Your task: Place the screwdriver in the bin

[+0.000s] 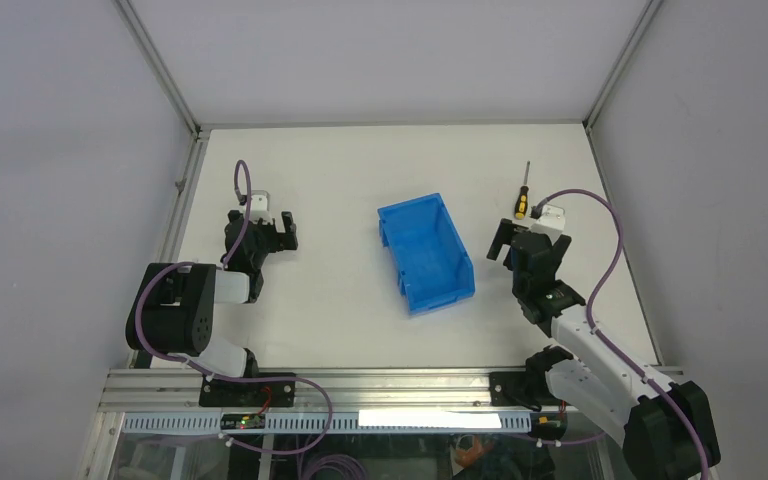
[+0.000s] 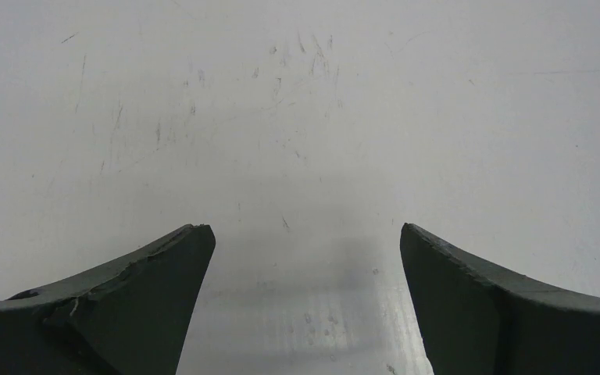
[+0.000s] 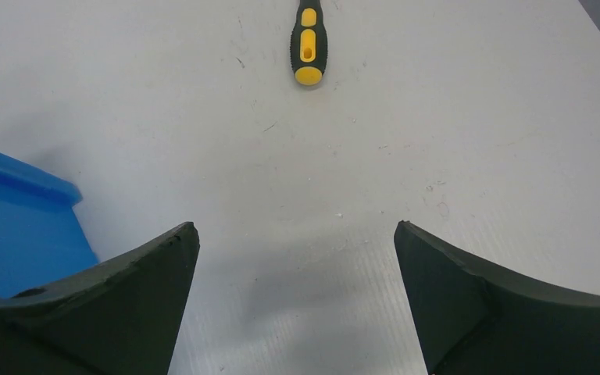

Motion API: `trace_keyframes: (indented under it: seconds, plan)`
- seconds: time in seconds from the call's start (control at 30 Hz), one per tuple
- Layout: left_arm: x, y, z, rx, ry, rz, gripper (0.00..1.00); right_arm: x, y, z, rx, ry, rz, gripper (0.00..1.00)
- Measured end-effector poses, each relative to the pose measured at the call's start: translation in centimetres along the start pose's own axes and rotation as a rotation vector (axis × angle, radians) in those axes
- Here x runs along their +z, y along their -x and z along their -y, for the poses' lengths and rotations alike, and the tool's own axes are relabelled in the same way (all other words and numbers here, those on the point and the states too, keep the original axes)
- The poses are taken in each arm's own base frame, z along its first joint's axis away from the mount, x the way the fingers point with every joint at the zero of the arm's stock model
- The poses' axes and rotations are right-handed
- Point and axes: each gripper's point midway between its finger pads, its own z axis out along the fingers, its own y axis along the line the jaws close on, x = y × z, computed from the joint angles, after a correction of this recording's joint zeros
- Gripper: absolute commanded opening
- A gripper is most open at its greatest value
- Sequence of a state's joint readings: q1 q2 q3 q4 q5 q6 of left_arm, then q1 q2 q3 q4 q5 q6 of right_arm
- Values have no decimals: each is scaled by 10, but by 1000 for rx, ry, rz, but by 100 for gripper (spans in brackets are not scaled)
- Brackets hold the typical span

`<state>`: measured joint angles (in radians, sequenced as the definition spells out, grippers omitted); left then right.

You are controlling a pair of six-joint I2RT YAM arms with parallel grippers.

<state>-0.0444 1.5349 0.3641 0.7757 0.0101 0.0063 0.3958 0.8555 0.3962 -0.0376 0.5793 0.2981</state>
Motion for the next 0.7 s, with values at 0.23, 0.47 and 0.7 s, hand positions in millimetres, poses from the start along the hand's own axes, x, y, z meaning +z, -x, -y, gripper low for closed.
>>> trace_keyframes:
  seconds: [0.23, 0.47, 0.7]
  plan:
    - [0, 0, 0, 0, 0, 0, 99, 0, 0, -1, 6, 5, -2, 99]
    - [0, 0, 0, 0, 0, 0, 99, 0, 1, -4, -6, -3, -49, 99]
    - [0, 0, 0, 0, 0, 0, 99, 0, 97, -24, 39, -75, -118, 99]
